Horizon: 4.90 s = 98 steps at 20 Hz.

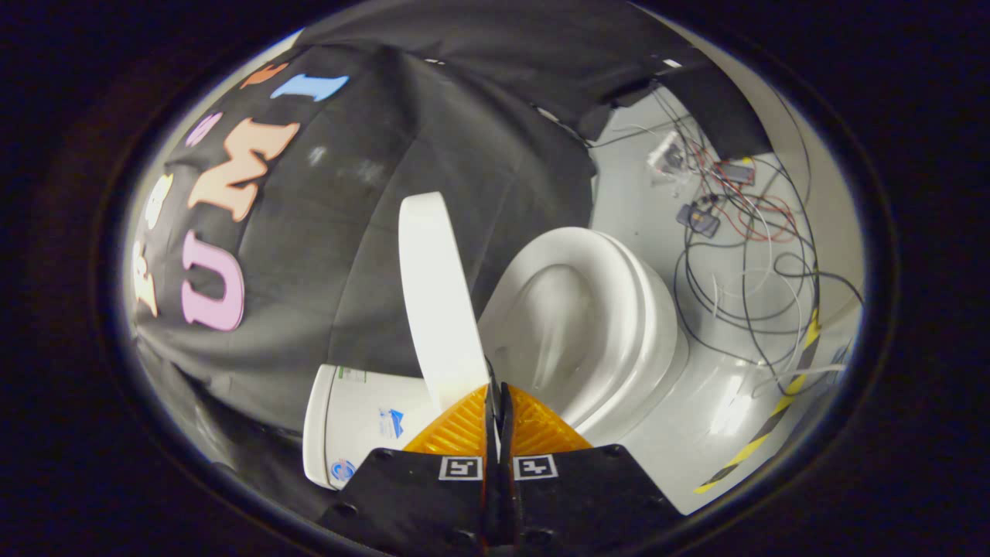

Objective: Open the toilet lid.

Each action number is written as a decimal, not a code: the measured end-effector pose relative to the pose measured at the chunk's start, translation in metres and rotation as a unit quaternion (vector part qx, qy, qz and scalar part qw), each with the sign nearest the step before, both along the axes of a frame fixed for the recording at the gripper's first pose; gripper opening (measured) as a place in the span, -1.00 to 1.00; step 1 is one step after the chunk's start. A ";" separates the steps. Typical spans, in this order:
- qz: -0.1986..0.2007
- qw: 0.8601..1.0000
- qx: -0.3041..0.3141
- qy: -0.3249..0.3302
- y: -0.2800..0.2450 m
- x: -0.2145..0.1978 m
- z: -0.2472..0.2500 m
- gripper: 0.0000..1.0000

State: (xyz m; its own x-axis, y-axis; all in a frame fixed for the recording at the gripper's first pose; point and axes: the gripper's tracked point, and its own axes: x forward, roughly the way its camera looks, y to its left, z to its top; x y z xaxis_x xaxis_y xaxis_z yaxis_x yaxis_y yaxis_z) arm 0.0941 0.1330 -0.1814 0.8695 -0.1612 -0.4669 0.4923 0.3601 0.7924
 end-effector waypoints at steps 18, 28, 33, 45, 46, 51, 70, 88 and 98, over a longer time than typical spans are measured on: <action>0.058 0.986 -0.151 -0.034 0.024 0.016 0.048 -0.99; 0.093 0.959 -0.268 -0.005 0.036 0.024 0.066 -0.99; 0.094 0.947 -0.306 0.008 0.043 0.029 0.074 -0.99; 0.157 0.882 -0.442 0.048 0.080 0.050 0.107 -0.99; 0.161 0.876 -0.452 0.048 0.084 0.052 0.110 -0.99; 0.176 0.861 -0.476 0.040 0.101 0.062 0.119 -0.99; 0.214 0.846 -0.488 -0.016 0.162 0.094 0.138 -0.99; 0.221 0.832 -0.510 -0.002 0.237 0.125 0.139 -0.92; 0.288 0.845 -0.448 -0.050 0.265 0.124 0.133 0.03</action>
